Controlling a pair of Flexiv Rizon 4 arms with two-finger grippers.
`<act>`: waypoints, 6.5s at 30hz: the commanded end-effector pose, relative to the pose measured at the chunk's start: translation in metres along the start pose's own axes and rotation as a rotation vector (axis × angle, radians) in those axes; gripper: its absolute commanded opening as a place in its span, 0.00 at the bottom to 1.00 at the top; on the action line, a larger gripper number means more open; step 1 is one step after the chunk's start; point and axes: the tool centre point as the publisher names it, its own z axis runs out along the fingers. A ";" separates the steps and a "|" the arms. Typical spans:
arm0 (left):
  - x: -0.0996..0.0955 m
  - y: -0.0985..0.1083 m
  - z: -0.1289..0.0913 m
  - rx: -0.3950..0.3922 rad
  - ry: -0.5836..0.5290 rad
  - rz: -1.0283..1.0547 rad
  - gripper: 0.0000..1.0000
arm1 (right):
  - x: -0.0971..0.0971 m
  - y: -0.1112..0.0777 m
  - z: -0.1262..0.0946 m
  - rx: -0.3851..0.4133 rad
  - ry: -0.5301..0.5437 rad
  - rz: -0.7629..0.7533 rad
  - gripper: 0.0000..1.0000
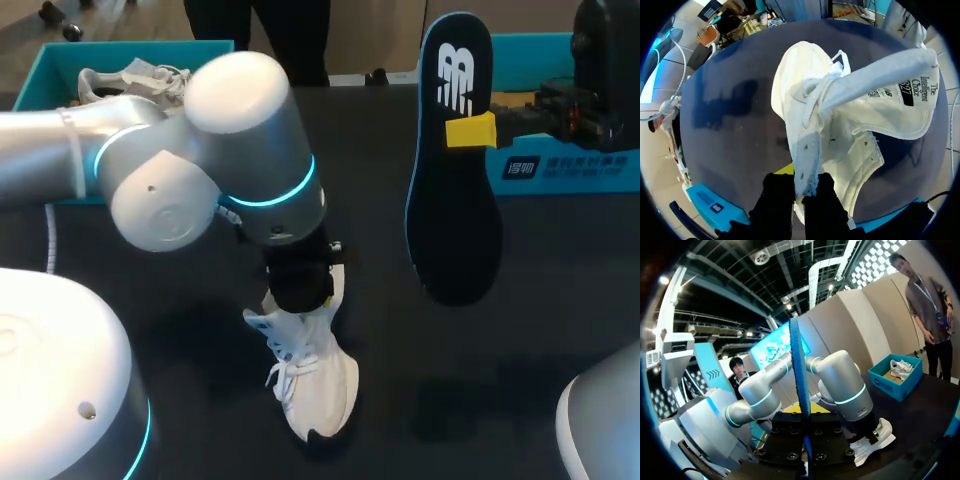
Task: Take the shoe out of the shoebox, open the shoe tongue, remove and reinsert the insole, then place the shoe into the shoebox
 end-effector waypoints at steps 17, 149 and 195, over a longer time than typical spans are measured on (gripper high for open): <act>-0.023 0.007 0.052 0.029 0.069 0.028 0.00 | -0.002 0.002 0.002 0.005 0.002 0.002 0.00; -0.072 0.108 -0.224 -0.044 -1.361 0.066 1.00 | -0.265 0.038 -0.016 0.092 0.065 0.764 0.00; -0.091 0.147 -0.165 -0.059 -1.361 -0.015 1.00 | -0.315 0.001 0.043 -0.045 0.041 1.104 0.00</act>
